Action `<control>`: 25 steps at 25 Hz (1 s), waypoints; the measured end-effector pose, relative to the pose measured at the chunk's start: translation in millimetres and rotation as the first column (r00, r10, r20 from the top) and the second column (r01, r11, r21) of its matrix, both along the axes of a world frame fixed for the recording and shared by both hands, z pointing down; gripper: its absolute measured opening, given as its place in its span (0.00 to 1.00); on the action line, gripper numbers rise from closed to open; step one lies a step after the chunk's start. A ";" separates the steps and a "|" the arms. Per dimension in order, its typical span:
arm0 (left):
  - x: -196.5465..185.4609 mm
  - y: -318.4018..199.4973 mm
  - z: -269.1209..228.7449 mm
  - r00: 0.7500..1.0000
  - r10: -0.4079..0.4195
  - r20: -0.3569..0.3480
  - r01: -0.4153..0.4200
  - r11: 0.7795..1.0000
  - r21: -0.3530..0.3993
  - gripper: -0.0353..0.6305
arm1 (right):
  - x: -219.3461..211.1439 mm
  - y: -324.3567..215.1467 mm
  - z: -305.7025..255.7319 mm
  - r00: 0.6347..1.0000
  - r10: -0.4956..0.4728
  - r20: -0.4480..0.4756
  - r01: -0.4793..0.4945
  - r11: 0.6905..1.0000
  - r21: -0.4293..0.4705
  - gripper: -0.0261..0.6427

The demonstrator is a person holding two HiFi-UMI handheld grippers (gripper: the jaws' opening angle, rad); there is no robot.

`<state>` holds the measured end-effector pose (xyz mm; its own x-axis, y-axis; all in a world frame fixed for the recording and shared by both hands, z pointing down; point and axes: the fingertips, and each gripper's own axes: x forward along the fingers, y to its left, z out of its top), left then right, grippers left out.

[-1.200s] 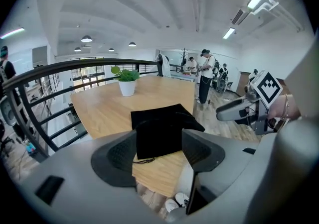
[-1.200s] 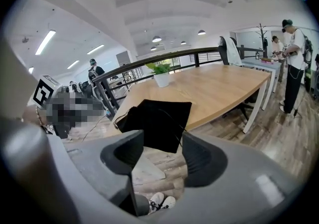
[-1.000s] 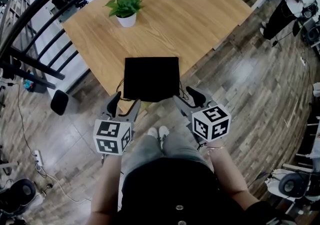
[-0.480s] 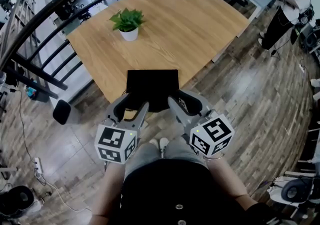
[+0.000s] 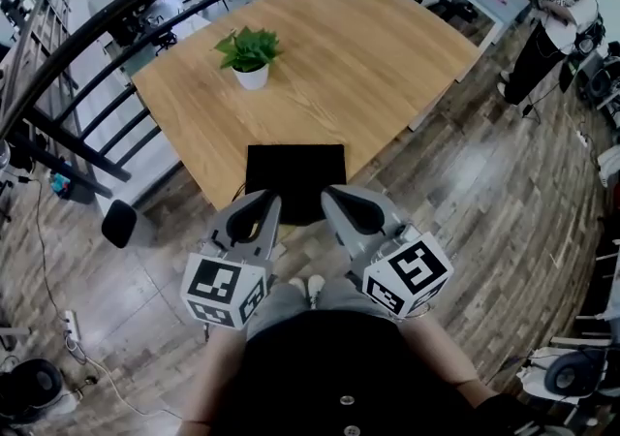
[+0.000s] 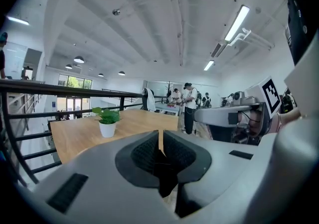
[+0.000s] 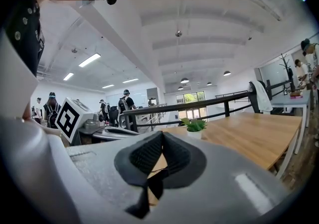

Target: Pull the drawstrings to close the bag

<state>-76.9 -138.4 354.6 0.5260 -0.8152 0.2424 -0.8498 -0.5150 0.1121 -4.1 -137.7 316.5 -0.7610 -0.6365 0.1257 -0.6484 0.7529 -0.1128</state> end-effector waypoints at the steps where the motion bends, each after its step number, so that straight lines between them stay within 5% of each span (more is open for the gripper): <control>1: 0.3 0.5 -0.7 1.000 0.000 -0.013 0.000 1.000 0.000 0.11 | -1.4 1.6 -1.1 1.000 -0.006 0.006 0.006 1.000 -0.001 0.04; 25: -1.7 11.9 1.8 1.000 -0.017 -0.023 0.017 1.000 0.013 0.07 | -9.6 9.1 14.9 0.999 -0.015 -0.031 0.014 0.999 -0.041 0.04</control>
<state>-78.6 -126.5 356.4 0.5173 -0.8272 0.2193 -0.8558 -0.5021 0.1249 -13.8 -128.7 331.4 -0.7656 -0.6190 0.1754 -0.6409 0.7576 -0.1237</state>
